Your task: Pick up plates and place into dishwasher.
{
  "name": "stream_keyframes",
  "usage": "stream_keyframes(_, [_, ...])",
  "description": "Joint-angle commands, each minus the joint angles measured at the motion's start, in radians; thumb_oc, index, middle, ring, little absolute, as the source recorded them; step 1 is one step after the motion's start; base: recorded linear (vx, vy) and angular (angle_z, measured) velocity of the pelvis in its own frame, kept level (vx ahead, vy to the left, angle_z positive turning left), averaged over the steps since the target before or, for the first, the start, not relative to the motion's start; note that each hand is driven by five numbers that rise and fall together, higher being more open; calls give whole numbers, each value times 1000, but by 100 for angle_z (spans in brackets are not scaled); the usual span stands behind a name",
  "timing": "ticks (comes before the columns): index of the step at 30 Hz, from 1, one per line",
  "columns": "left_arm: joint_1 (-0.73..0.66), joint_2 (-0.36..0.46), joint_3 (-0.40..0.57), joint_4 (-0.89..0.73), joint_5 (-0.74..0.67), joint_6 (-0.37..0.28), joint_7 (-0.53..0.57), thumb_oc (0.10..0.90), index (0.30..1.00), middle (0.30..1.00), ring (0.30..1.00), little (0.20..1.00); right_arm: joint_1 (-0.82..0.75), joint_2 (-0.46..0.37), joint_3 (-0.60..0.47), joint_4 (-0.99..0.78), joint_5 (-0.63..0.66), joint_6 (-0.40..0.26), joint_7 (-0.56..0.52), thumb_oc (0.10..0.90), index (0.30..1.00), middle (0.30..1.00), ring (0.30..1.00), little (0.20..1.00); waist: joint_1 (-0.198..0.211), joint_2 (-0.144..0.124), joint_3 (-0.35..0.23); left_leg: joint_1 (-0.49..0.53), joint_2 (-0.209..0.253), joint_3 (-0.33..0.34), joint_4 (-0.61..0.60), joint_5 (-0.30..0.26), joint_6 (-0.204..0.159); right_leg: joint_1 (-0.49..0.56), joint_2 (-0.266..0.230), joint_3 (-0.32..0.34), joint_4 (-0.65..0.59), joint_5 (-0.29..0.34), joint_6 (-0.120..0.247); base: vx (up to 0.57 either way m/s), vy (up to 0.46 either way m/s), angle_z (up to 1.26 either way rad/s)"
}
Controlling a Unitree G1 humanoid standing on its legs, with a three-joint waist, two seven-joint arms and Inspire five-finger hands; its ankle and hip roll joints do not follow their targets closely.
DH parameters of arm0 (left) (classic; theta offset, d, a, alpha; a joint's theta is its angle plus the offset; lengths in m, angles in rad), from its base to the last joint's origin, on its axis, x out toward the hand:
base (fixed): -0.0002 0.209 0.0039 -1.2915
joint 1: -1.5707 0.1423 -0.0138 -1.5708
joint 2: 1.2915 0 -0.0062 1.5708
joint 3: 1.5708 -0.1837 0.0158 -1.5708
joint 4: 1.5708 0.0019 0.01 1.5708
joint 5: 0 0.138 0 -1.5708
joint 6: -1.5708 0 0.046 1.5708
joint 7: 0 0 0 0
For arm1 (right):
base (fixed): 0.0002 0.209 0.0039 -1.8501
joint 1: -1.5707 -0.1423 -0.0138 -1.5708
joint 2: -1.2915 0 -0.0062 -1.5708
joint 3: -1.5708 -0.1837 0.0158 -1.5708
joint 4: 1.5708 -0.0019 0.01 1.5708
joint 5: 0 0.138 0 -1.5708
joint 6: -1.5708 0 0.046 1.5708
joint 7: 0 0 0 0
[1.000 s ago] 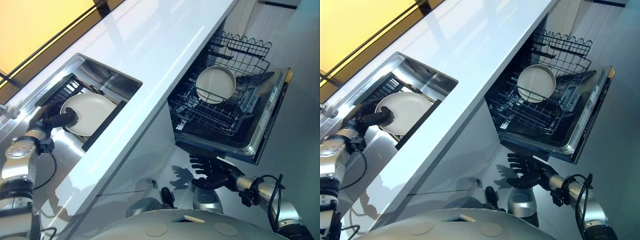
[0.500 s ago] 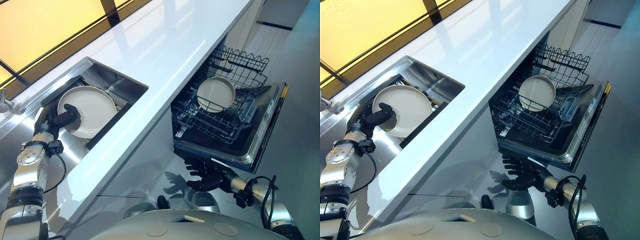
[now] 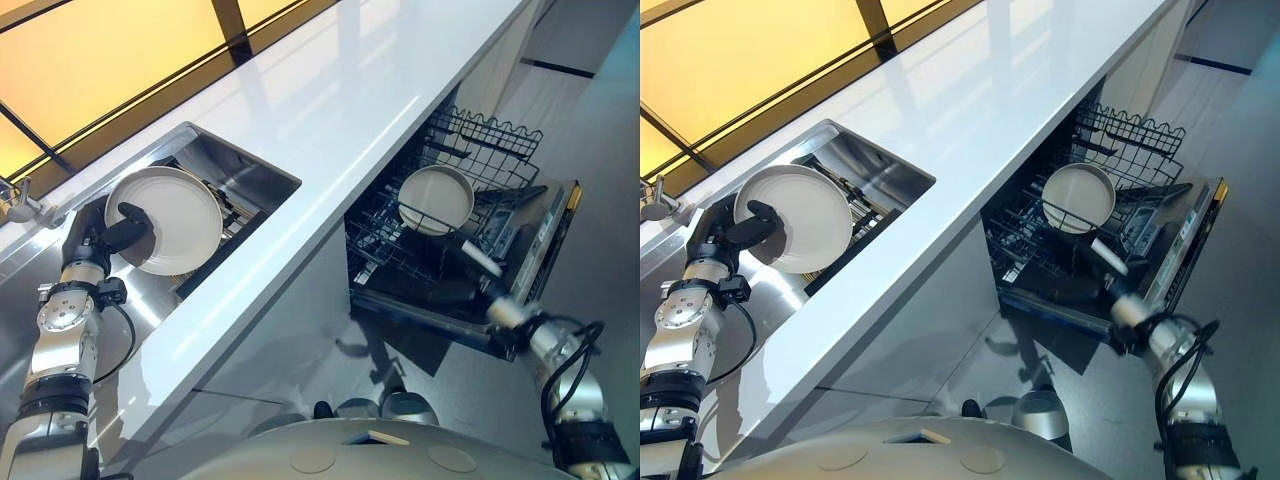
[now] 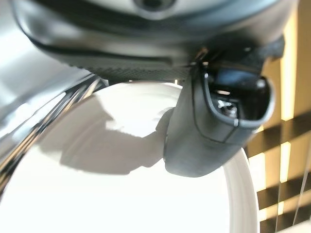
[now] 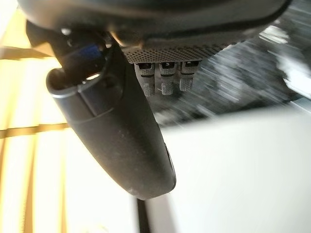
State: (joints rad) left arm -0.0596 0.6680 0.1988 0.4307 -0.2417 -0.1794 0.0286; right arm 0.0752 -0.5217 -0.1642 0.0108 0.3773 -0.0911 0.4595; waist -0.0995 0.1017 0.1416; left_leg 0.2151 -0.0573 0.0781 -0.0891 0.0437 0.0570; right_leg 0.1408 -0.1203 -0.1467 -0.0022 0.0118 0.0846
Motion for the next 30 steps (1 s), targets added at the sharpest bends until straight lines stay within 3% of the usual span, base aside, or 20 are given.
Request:
stream_keyframes(1, [-168,142,88,-139,111,-204,120,100,300,300,300,200,-165,-19,-46,-196,117,-155,-18,800,900,900,900,900,39,8,-82,-29,-44,-38,19,-68,-5,-31,76,-27,99,-107,-38,-112,-106,8])
stream_keyframes(5, [-209,158,82,-246,173,-249,172,100,300,300,300,200,-273,12,-25,-284,161,-102,-9,800,900,900,900,900,64,1,-100,-35,-34,-53,4,-64,-21,-16,95,-41,78,-117,-52,-137,-105,21])
stream_keyframes(12, [-289,159,-3,-388,289,-301,239,100,300,300,300,200,-420,62,121,-329,225,19,-7,800,900,900,900,900,98,-24,-125,-58,-20,-65,2,-63,-33,-15,116,-50,57,-123,-67,-110,-81,13])
stream_keyframes(15, [-323,147,-53,-424,365,-343,313,100,300,300,300,200,-464,73,195,-325,219,18,-33,800,900,900,900,900,110,-37,-131,-63,-17,-68,2,-65,-33,-10,124,-53,46,-124,-72,-69,-70,12])
stream_keyframes(24, [-393,62,-199,-505,584,-375,494,100,300,300,300,200,-553,130,349,-305,198,-21,-179,800,900,900,900,900,125,-61,-141,-69,-11,-63,2,-73,-29,-5,133,-55,23,-117,-68,-45,-48,5])
stream_keyframes(30, [-394,-7,-281,-546,639,-380,535,100,300,300,300,200,-539,157,406,-301,180,-69,-240,800,900,900,900,900,123,-67,-142,-70,-9,-53,2,-77,-25,-6,134,-49,16,-108,-61,-6,-5,0])
